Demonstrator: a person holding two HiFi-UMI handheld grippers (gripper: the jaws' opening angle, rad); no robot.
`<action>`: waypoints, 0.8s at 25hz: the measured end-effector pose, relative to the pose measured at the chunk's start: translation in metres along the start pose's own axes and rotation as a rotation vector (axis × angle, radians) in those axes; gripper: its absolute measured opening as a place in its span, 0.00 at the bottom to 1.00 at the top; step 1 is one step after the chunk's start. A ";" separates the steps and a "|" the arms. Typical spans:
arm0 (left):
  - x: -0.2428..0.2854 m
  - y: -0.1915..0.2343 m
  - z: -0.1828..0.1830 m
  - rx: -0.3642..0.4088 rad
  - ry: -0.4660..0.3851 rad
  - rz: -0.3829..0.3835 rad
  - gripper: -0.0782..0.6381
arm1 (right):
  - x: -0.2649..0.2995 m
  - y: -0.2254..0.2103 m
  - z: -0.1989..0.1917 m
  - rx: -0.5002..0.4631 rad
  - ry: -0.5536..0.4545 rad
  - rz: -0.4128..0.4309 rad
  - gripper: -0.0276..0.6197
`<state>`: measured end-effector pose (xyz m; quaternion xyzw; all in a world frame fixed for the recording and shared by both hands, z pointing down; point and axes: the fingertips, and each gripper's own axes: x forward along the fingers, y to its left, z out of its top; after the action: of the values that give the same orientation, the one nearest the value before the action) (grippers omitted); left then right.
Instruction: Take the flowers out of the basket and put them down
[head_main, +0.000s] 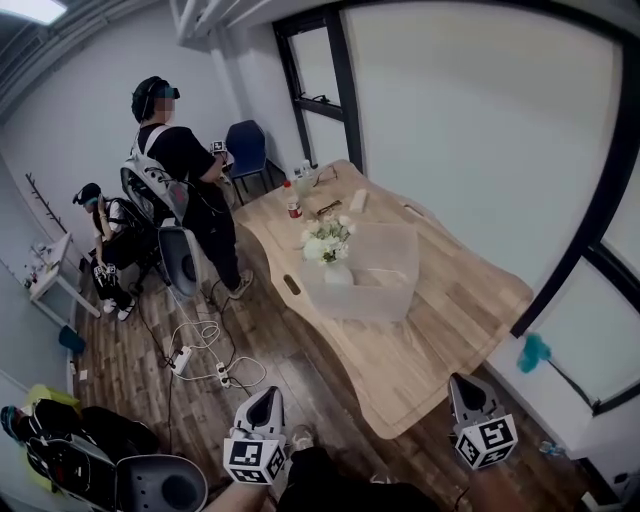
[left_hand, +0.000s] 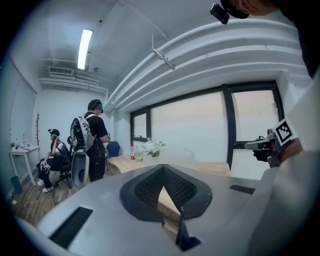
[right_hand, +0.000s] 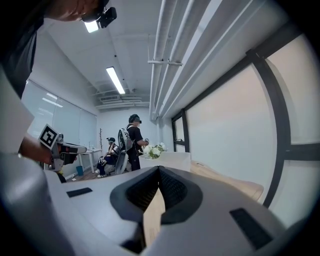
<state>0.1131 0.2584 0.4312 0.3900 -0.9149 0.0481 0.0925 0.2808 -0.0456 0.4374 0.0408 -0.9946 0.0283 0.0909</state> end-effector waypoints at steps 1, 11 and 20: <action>0.005 0.003 0.004 0.002 -0.008 -0.004 0.12 | 0.002 0.001 0.002 0.000 0.000 -0.002 0.08; 0.069 0.033 0.014 -0.006 -0.043 -0.101 0.12 | 0.020 -0.006 0.007 0.014 0.007 -0.115 0.08; 0.140 0.102 0.033 -0.009 -0.065 -0.194 0.12 | 0.076 0.004 0.021 0.048 0.019 -0.221 0.08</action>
<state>-0.0597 0.2249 0.4258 0.4777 -0.8756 0.0222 0.0686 0.2018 -0.0486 0.4307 0.1520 -0.9822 0.0424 0.1017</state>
